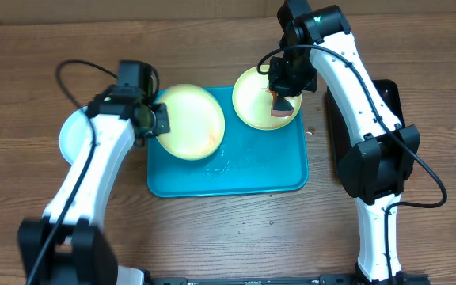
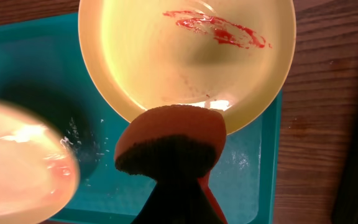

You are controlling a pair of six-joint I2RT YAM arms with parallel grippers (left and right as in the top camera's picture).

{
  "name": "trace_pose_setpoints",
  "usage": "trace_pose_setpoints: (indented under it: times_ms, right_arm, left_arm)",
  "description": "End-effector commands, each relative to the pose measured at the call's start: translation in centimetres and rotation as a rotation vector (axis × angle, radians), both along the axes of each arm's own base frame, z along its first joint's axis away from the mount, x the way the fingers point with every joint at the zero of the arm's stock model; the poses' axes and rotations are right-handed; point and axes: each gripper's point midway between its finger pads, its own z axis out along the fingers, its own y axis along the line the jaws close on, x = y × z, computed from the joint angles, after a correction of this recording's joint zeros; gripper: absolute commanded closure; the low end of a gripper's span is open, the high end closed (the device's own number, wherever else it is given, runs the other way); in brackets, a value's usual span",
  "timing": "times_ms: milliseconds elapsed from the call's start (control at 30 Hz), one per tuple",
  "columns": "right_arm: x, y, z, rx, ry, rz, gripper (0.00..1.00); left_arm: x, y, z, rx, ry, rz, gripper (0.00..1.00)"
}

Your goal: Clean dirty plates on tray and stack at the side

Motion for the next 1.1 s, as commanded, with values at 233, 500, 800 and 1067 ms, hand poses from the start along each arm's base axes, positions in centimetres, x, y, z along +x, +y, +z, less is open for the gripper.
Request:
trace_pose_setpoints:
  times_ms: [233, 500, 800, 1067]
  right_arm:
    - [0.5, -0.2, 2.4, 0.0, -0.073, 0.001, 0.96]
    - [0.5, -0.2, 2.4, 0.0, -0.072, 0.001, 0.96]
    - [0.4, -0.3, 2.3, -0.002, -0.066, 0.001, 0.96]
    - [0.3, -0.3, 2.3, -0.002, -0.066, 0.001, 0.96]
  left_arm:
    - [-0.4, 2.1, 7.8, 0.382, -0.212, 0.01, 0.96]
    - [-1.0, 0.6, 11.2, 0.639, -0.343, 0.085, 0.96]
    - [-2.5, -0.6, 16.9, 0.912, -0.557, 0.213, 0.96]
    - [-3.4, -2.8, 19.2, 0.967, -0.668, 0.237, 0.96]
